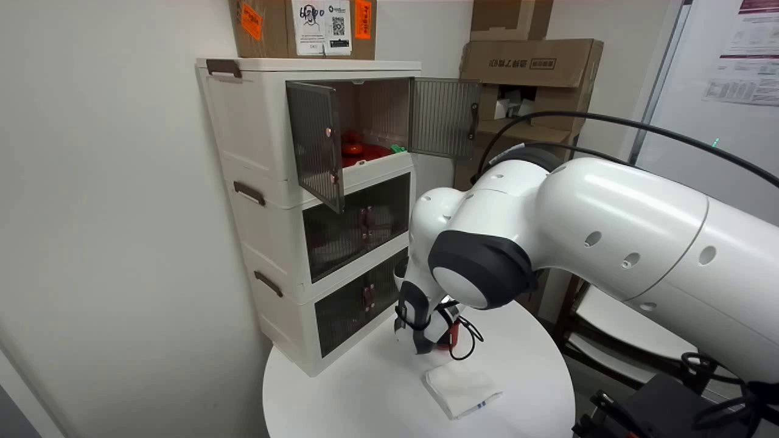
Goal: Shift the red cup to the table
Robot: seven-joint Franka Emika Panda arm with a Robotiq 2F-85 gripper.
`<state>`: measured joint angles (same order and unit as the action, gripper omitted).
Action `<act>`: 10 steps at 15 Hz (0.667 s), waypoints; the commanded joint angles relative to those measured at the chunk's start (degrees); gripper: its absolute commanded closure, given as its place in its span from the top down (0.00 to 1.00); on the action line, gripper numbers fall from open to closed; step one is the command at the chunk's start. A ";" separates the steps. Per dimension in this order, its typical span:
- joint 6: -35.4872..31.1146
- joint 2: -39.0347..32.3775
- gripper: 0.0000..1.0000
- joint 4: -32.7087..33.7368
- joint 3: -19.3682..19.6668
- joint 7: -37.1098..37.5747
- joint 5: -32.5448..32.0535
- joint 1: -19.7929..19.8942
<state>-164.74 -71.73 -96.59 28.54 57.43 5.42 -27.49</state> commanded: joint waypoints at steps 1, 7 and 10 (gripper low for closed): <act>1.08 -0.45 0.62 1.48 -0.08 1.11 -0.99 0.10; 0.14 1.26 1.00 0.30 -0.61 0.01 -1.16 0.51; -2.85 7.76 1.00 -3.63 -5.01 -8.30 -2.94 3.91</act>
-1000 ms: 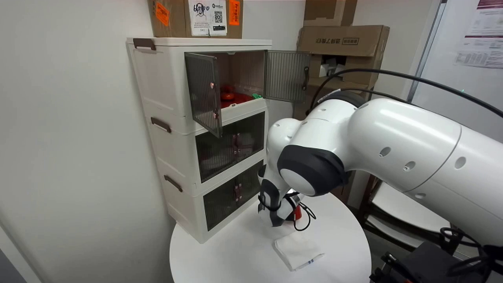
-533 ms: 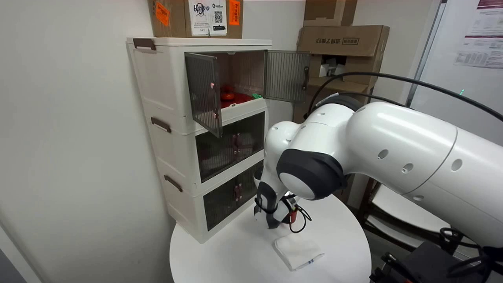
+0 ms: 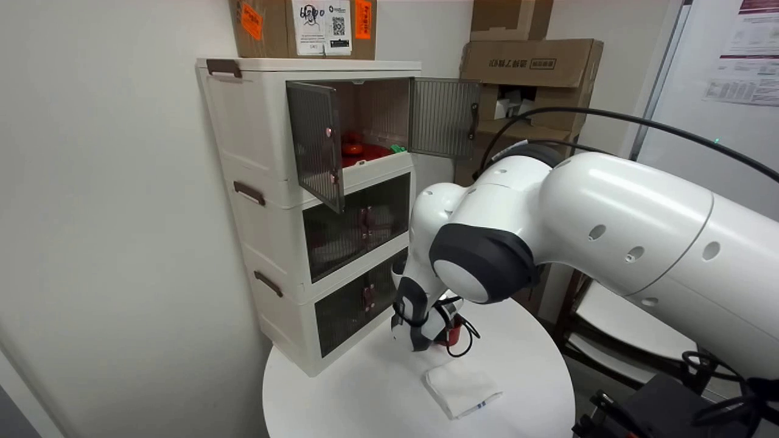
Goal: Shift the red cup to the table
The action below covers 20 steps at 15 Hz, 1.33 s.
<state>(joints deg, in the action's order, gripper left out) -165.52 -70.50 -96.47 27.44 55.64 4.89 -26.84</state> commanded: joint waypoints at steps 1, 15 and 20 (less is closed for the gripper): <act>-3.07 8.75 1.00 -5.32 -4.53 -9.05 -2.94 3.77; 12.75 50.87 1.00 -21.84 -30.10 -58.58 -1.21 28.48; 37.08 62.25 1.00 -18.81 -32.35 -68.65 3.94 31.14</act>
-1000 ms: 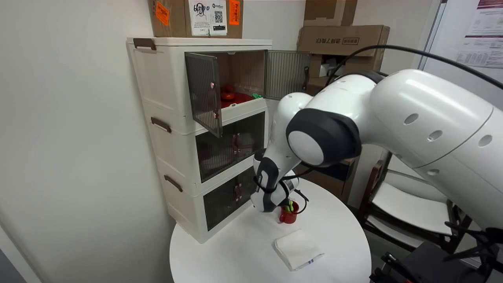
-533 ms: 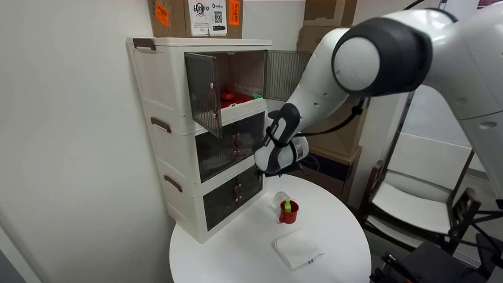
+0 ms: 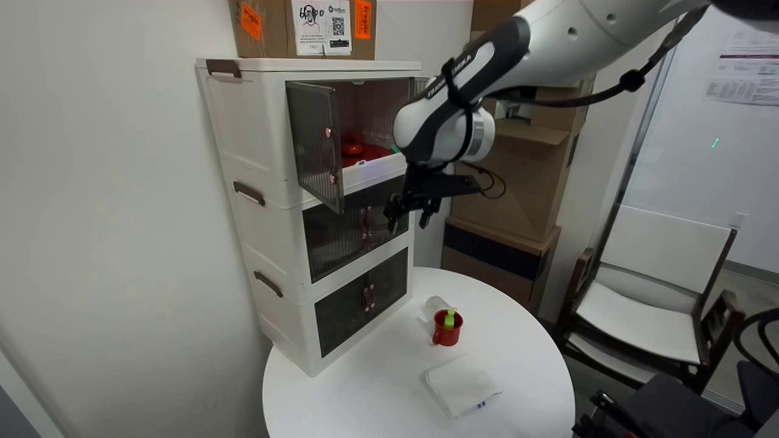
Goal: Shift the red cup to the table
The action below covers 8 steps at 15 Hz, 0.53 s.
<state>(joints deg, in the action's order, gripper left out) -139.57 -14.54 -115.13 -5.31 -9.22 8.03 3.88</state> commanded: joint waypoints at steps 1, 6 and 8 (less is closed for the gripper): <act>16.11 8.22 1.00 0.66 1.28 -3.48 -0.69 -0.12; 30.46 16.43 1.00 2.10 3.04 -2.94 -11.16 -1.77; 32.42 19.06 1.00 1.93 2.67 -4.55 -15.56 -2.39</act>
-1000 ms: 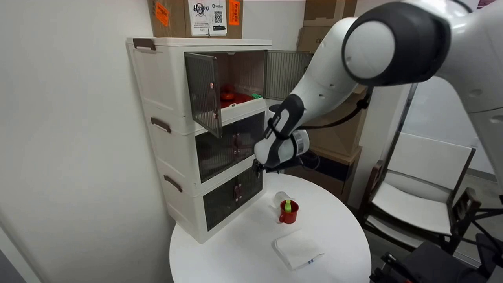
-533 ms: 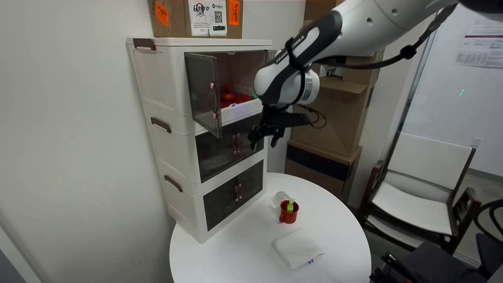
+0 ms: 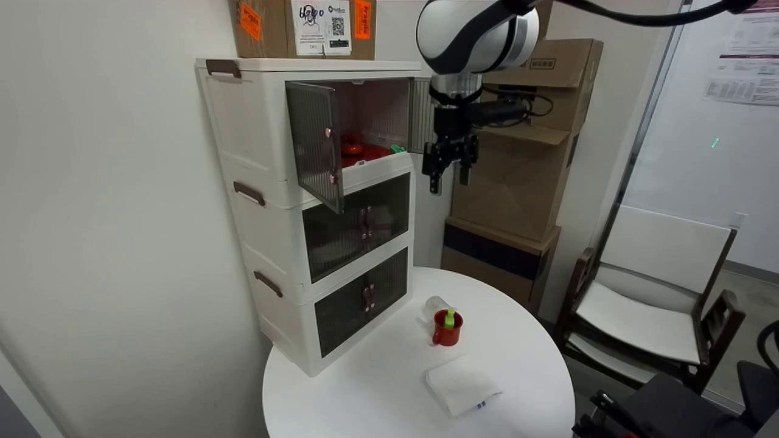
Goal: Shift the red cup to the table
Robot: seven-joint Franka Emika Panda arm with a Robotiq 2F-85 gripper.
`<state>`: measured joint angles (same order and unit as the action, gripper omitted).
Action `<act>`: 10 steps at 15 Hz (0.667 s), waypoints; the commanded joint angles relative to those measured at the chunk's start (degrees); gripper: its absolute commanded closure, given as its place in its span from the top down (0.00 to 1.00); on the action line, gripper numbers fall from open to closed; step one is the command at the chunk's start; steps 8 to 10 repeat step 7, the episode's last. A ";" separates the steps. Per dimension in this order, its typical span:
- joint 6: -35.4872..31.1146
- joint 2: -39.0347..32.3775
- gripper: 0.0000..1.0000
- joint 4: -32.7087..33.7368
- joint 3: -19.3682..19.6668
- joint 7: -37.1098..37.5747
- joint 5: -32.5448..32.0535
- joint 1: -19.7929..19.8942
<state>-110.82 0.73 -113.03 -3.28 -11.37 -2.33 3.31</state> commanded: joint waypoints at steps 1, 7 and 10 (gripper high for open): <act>3.34 4.16 1.00 0.05 0.13 -3.07 -6.78 -2.52; 2.23 3.91 1.00 -0.12 0.75 -1.89 -5.82 -3.24; 2.23 3.91 1.00 -0.12 0.75 -1.89 -5.82 -3.24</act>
